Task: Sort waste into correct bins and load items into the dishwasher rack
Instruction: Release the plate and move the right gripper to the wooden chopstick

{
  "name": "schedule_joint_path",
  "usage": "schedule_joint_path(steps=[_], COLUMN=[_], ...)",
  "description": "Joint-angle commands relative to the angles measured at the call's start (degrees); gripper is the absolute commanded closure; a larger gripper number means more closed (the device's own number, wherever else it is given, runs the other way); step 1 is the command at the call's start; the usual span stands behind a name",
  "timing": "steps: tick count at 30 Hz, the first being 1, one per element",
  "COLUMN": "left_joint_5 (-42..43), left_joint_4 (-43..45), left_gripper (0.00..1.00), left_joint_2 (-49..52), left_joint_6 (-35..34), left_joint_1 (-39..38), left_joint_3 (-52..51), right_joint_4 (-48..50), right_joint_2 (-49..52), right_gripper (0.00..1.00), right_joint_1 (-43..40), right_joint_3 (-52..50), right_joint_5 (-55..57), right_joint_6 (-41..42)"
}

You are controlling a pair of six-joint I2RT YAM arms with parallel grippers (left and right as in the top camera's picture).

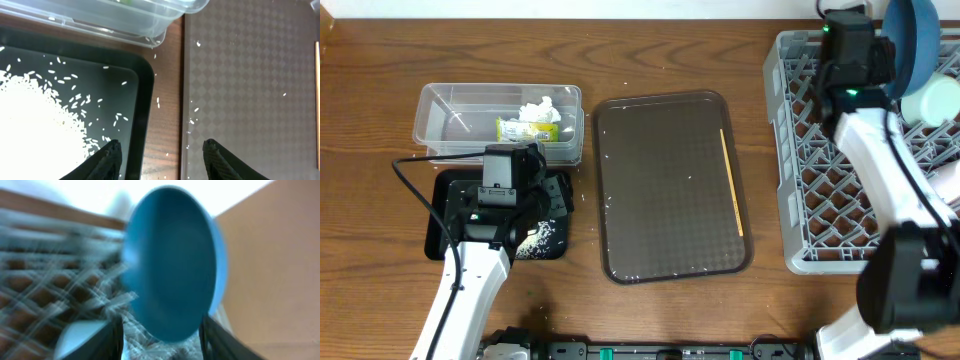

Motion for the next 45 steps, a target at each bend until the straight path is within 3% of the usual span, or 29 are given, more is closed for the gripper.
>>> schedule_joint_path(steps=[1,5,10,19,31,38,45], left_joint_5=[-0.6,-0.5,-0.6,-0.6,-0.6,-0.6,-0.6], left_joint_4=[0.1,0.5,1.1,3.2,2.4,2.4,2.4], left_gripper=[0.45,0.45,0.45,0.45,0.45,0.44,0.44], left_joint_2=[0.2,0.2,0.2,0.2,0.2,0.2,0.2], left_joint_6=[0.5,0.6,1.4,1.4,1.4,1.4,1.4], left_joint_1=[0.3,0.3,-1.8,-5.5,-5.5,-5.5,-5.5], left_joint_3=[0.4,0.4,0.5,0.5,0.5,0.5,0.4], right_joint_4=[-6.1,-13.8,-22.1,-31.1,-31.6,-32.2,-32.8], right_joint_2=[-4.9,-7.4,-7.3,-7.1,1.1,8.8,12.3], right_gripper=[0.49,0.32,0.32,0.36,0.38,0.47,0.46], right_joint_1=[-2.8,-5.3,-5.5,2.3,14.8,18.0,18.5], right_joint_3=[0.2,0.2,-0.1,-1.5,-5.0,-5.1,-5.1], right_joint_5=[-21.9,-40.4,-53.5,-54.9,-49.5,-47.4,-38.9], right_joint_6=[16.9,19.1,19.1,19.1,23.8,27.1,31.6])
